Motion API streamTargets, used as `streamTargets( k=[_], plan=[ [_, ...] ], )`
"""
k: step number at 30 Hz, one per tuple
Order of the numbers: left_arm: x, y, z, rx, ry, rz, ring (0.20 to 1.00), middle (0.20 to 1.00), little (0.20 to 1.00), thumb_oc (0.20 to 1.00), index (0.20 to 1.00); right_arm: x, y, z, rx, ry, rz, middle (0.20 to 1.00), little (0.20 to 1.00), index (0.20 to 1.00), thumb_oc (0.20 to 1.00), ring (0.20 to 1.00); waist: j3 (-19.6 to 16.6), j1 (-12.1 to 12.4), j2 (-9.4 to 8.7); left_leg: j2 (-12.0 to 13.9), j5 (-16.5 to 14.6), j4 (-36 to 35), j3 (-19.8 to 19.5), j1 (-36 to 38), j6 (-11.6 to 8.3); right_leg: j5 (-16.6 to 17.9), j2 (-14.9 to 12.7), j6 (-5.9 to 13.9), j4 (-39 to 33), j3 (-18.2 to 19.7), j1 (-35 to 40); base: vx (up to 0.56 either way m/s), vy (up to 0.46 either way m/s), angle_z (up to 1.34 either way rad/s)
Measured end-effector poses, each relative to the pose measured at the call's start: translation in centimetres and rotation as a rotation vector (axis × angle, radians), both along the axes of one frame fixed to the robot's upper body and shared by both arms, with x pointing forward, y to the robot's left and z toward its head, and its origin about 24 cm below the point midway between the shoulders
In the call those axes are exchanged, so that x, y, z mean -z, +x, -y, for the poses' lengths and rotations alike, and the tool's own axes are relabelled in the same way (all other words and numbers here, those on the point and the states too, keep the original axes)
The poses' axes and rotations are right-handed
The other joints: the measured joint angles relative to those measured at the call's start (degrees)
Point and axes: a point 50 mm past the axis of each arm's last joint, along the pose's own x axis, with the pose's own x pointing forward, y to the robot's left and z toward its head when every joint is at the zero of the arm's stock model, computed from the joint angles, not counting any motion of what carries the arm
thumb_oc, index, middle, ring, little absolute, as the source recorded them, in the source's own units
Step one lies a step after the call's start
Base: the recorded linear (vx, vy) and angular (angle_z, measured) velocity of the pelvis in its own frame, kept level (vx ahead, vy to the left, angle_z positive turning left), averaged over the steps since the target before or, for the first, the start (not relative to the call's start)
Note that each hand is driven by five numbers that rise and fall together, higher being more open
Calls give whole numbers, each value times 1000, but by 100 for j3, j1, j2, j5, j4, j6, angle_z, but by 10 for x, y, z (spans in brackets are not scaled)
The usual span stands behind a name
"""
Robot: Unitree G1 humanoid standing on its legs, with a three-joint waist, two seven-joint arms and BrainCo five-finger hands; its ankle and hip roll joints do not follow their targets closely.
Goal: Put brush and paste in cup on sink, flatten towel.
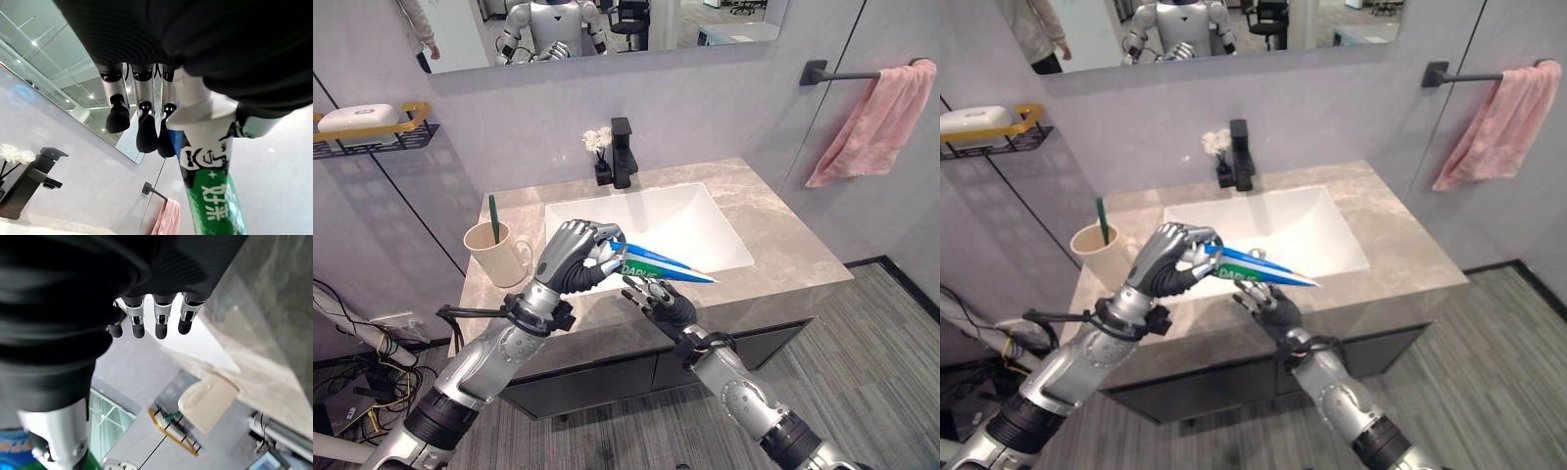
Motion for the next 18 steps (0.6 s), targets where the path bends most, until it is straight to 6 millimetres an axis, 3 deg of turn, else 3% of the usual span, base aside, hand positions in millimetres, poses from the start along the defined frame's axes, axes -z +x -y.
streamTargets(
  k=[18],
  plan=[
    [0, 0, 0, 3, 2, 0, 200, 200, 200, 200, 200, -9, -1, 11, -31, 18, 62, 1000, 1000, 1000, 1000, 1000, 3, 3, 6, 8, -3, -1, 20, 4, 0, -7, 5, -8, 0, 17, -7, 0, 0, 0]
  ],
)
